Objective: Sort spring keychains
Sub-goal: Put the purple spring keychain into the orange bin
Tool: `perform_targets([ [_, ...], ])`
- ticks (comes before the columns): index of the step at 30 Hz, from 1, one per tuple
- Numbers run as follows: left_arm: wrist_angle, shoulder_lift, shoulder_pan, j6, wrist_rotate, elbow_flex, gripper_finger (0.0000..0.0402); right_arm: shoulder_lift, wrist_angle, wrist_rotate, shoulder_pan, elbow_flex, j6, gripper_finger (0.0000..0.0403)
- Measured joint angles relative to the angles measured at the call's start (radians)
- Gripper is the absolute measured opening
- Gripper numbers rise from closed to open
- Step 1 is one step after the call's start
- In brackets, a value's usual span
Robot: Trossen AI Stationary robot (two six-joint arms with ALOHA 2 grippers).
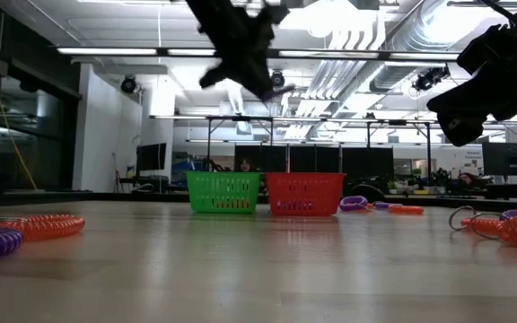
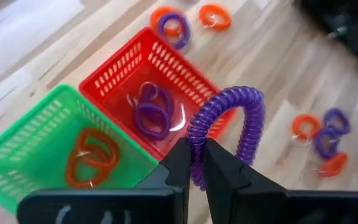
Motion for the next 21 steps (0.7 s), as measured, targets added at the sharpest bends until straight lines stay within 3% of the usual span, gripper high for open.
perform_targets([
  [14,0.117,0.178,0.059,0.104,0.107,-0.002,0.0028,0.0,0.0,0.0,0.0,0.0,0.0,0.0012],
  [21,0.17,0.177,0.059,0.241,0.073,-0.001,0.0101,0.0,0.001,0.0,0.0,0.0,0.0,0.0012],
])
